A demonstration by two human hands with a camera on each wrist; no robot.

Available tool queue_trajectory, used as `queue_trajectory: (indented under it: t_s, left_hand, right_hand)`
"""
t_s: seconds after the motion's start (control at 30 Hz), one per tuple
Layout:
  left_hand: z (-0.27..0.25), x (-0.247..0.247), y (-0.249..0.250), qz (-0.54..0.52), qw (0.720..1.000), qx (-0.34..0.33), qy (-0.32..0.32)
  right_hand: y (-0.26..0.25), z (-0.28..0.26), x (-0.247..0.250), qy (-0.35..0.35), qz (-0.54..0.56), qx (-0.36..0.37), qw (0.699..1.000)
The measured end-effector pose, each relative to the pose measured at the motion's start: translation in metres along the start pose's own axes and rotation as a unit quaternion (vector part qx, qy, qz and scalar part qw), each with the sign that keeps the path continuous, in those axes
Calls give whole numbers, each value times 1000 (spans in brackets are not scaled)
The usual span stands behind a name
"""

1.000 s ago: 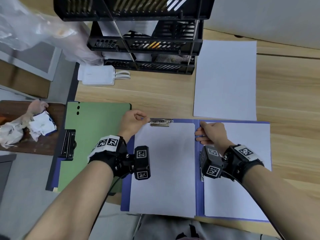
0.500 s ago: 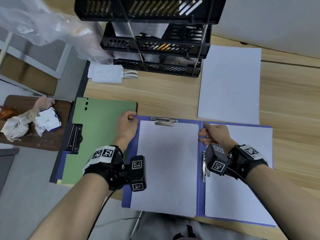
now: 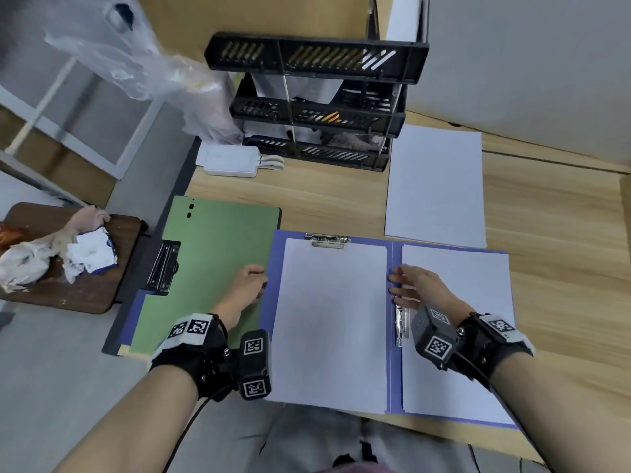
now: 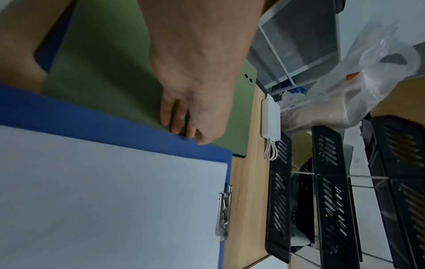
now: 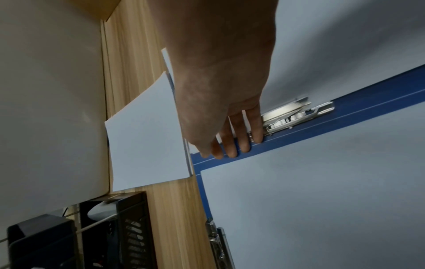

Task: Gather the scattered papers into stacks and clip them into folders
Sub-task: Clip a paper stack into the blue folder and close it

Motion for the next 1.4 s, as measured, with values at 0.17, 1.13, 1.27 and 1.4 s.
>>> queue_trajectory:
  t_s: [0.17, 1.13, 1.27, 1.4]
  left_hand:
    - [-21, 5, 10, -61, 997, 12, -34]
    - [-167, -223, 77, 4, 930, -67, -361]
    - [-146, -216, 43, 45, 965, -43, -255]
    - [-119, -204, 4, 61, 986, 8, -153]
  right_hand:
    - [11, -19, -7, -2, 51, 5, 999]
    - [33, -117, 144, -98, 154, 166, 969]
    - [76, -99, 176, -24, 87, 107, 990]
    - [121, -76, 199, 34, 43, 14, 998]
Point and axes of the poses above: each hand's wrist, its own z-axis towards the middle knuckle, its own x-axis out of the back of the hand, y = z × x, the point moved 2 cm from there along z, towards the middle knuckle, and after that the axes turned 12 degrees about -z, right-handed, at the moved point
